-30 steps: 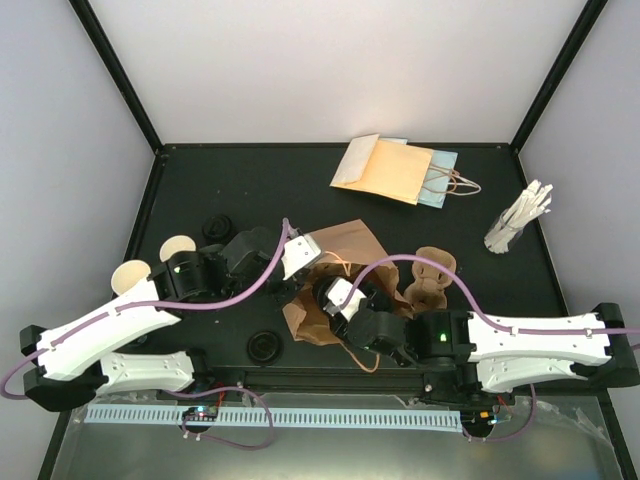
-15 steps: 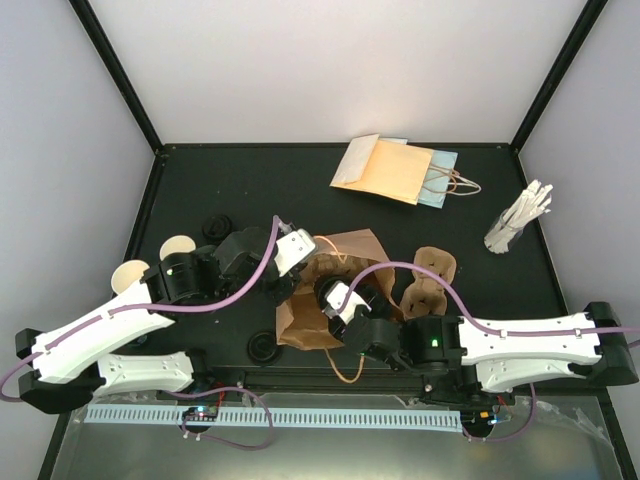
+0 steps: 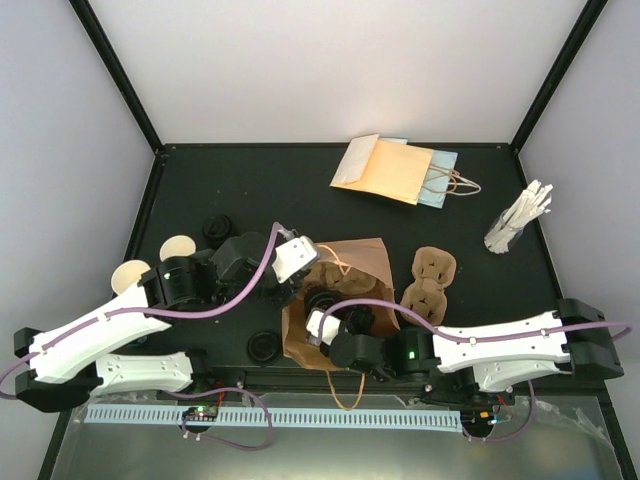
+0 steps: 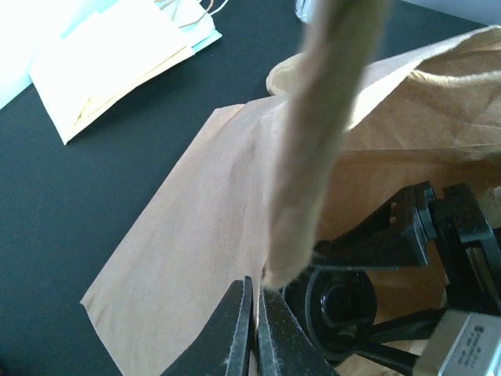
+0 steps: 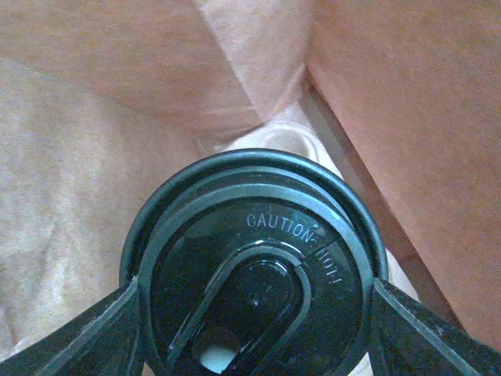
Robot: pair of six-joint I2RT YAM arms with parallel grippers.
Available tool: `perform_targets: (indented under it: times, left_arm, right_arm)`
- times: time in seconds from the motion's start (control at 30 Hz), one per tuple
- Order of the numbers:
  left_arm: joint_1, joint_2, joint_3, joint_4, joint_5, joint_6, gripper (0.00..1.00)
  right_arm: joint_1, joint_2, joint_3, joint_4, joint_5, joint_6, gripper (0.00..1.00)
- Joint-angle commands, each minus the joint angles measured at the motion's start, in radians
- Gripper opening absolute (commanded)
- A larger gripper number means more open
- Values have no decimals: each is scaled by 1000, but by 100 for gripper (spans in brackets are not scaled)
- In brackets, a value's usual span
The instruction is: Pack the takeout coffee
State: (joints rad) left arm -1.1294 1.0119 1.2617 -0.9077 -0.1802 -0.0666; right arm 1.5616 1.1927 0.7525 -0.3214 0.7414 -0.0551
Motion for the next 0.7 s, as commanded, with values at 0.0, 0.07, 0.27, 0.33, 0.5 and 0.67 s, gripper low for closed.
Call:
perform_targets:
  times: [0.0,0.07,0.27,0.33,0.5,0.67]
  left_arm:
    - [-13,-33,1,41,11,16,2]
    - [-18,-38,-2,41,19,17,2]
    - [-30,-40,-17,35,45,10,2]
    - [-35,-36,-21,35,50,5,2]
    - [-54,-31,-25,32,51,-9,2]
    - [-69,-33,-31,36,43,-20,2]
  right_arm:
    - [38,17,-34,118,38,-136,50]
    - [39,33,-42,124,37,-151,49]
    - [38,54,-61,183,125,-214,44]
    - [36,50,-62,204,131,-228,44]
    - [-3,42,-42,191,91,-204,43]
    - [-23,61,-30,187,69,-195,42]
